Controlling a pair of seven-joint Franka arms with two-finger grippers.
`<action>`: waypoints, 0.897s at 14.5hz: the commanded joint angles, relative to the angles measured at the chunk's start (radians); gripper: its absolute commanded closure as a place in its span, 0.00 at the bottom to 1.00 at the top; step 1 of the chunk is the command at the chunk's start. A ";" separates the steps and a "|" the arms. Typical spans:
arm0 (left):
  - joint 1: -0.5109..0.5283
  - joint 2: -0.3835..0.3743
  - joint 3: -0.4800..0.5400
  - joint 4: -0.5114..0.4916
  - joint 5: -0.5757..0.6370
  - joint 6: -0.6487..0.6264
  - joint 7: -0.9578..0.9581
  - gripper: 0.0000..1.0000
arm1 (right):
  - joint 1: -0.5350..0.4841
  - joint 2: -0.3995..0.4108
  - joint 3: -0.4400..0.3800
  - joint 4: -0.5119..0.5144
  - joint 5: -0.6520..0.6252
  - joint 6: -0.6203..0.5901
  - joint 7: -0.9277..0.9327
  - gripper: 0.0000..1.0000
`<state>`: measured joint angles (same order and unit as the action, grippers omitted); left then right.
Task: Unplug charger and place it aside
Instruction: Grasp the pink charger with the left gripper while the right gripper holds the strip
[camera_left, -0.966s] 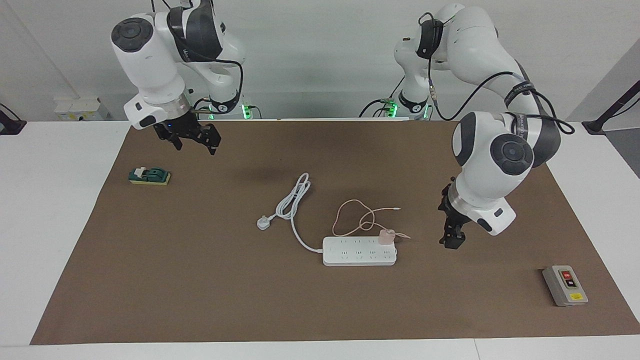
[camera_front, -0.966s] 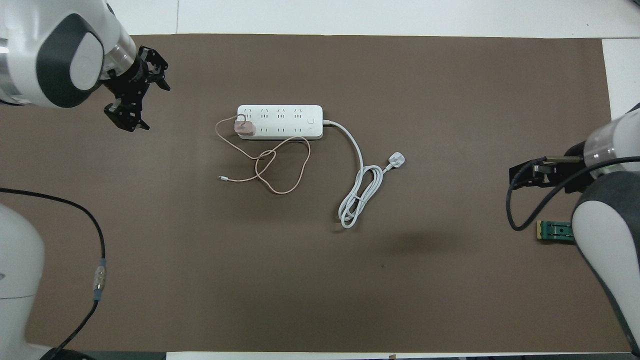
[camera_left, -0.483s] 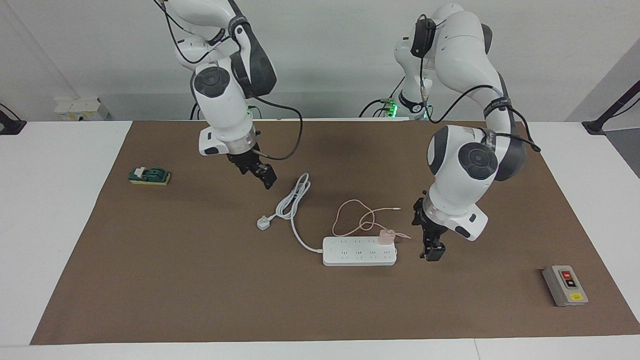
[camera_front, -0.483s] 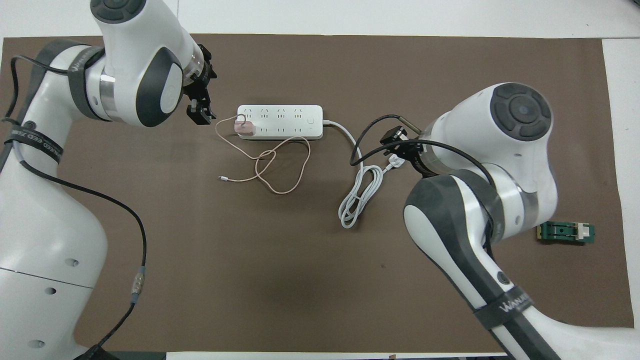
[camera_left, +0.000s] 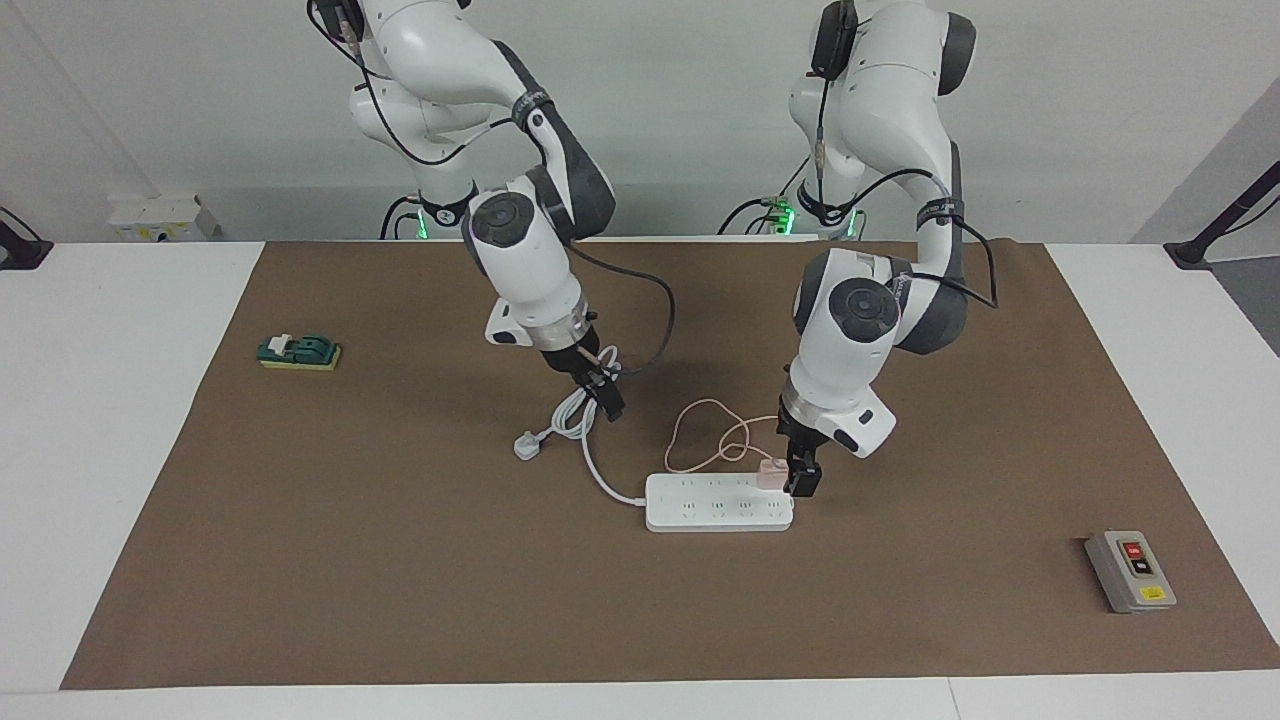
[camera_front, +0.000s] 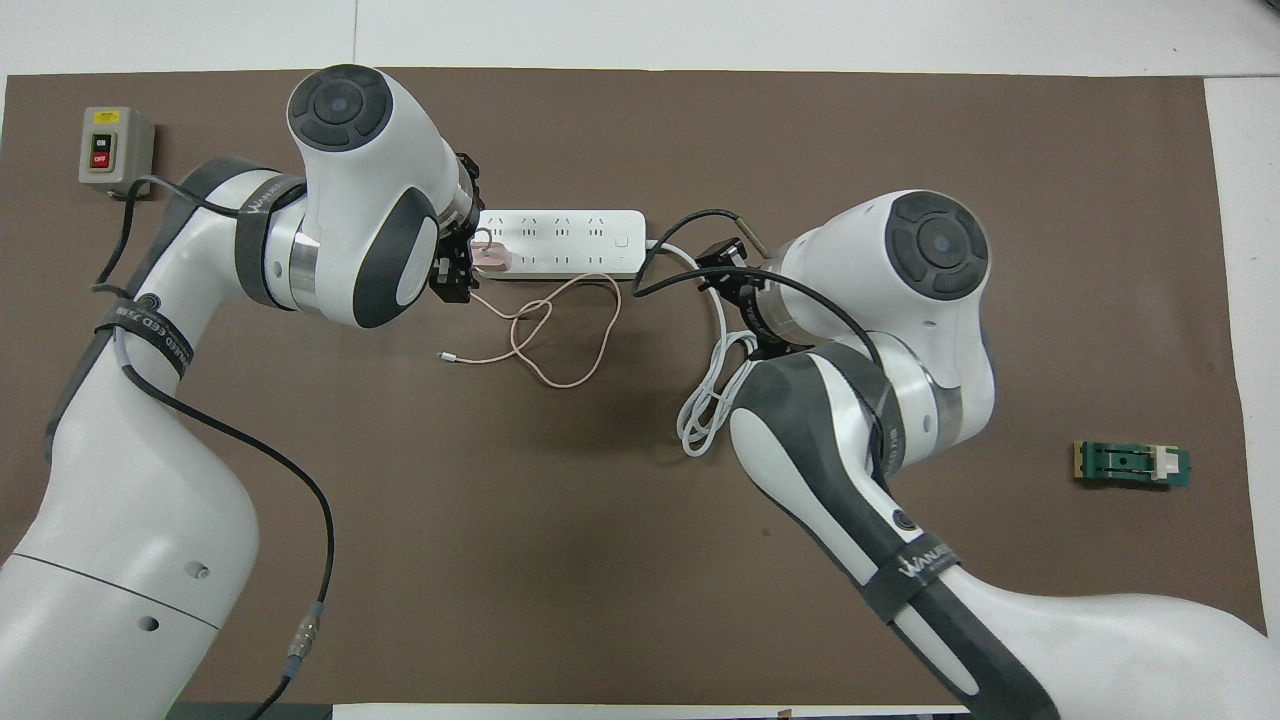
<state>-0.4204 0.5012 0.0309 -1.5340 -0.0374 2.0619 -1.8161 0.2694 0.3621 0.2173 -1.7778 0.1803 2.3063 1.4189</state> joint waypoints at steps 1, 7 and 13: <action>-0.035 -0.073 0.015 -0.144 0.014 0.092 -0.012 0.00 | 0.022 0.185 0.001 0.194 0.019 0.018 0.133 0.00; -0.054 -0.029 0.017 -0.136 0.014 0.132 -0.017 0.00 | 0.024 0.290 0.001 0.257 0.198 0.098 0.167 0.00; -0.051 -0.027 0.017 -0.135 0.016 0.147 -0.017 0.02 | 0.037 0.477 -0.012 0.518 0.206 0.021 0.198 0.00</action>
<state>-0.4547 0.4799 0.0309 -1.6461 -0.0371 2.1759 -1.8166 0.3008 0.7538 0.2130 -1.3976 0.3723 2.3756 1.5847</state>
